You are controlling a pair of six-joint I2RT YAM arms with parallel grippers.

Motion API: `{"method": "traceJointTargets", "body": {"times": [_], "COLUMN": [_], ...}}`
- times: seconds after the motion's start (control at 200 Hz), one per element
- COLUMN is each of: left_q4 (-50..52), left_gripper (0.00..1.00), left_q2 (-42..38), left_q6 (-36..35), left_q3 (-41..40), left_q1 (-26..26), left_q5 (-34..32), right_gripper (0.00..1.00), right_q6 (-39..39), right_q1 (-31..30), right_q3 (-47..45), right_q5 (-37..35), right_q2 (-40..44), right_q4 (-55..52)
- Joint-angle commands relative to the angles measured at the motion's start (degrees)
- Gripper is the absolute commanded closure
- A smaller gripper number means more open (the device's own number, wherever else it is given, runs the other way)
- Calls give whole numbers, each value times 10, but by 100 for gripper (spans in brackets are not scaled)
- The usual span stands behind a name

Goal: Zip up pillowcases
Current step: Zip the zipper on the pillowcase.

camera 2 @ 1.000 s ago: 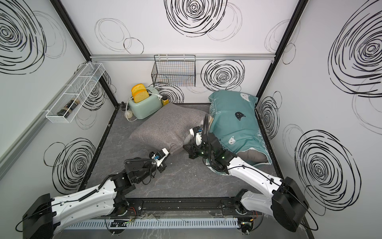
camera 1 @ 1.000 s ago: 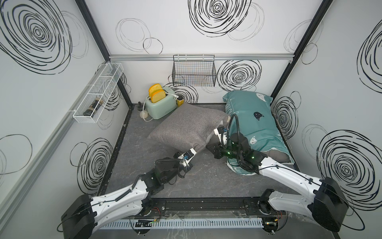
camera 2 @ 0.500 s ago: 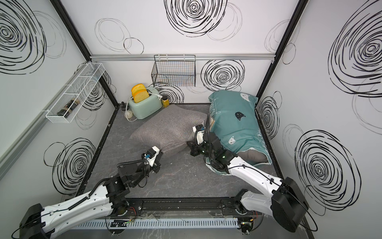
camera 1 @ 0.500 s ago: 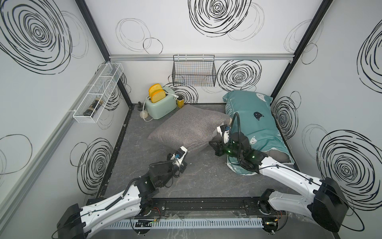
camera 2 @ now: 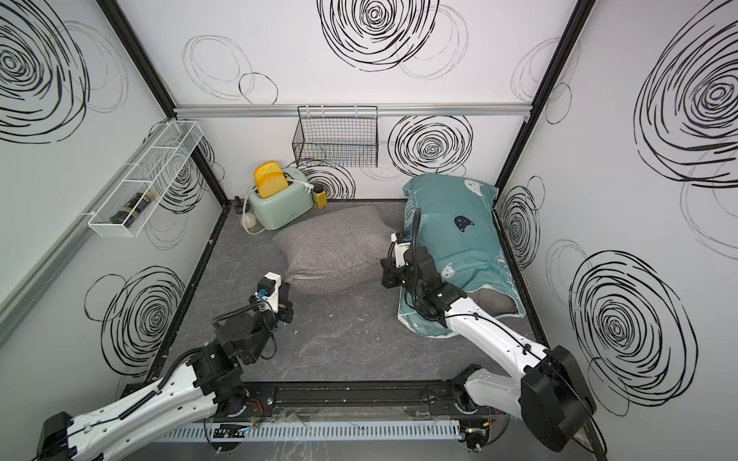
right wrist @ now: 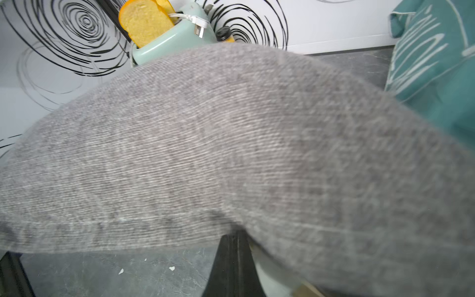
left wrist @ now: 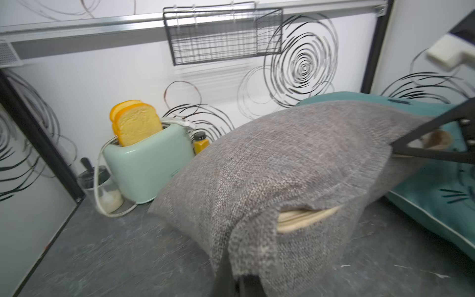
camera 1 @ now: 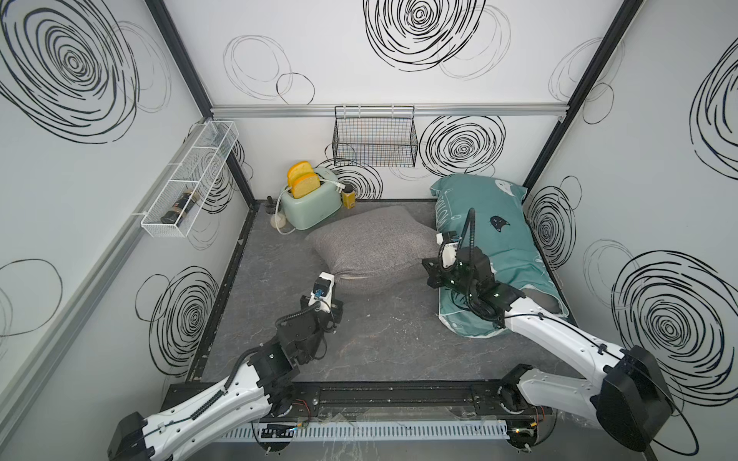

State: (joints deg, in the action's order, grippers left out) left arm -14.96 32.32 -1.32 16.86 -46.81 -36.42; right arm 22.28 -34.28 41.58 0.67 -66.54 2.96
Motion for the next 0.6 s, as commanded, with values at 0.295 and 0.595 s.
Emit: {"method": "traceJointTargets", "body": {"times": [0.295,0.595], "left_q4": [70,73], "left_gripper": [100,100], "left_q2": [1,-27], "left_q6": [177,210], "left_q3": [68,64], "left_q1": [286,393], "left_q5": [48,121], "right_gripper": [100,100], "right_q6": [-17,-26], "right_q1": [60,67], "right_q3": [19,30], "right_q5": [-46,16], "right_q2": [60,73], "right_q4": [-90,-98]}}
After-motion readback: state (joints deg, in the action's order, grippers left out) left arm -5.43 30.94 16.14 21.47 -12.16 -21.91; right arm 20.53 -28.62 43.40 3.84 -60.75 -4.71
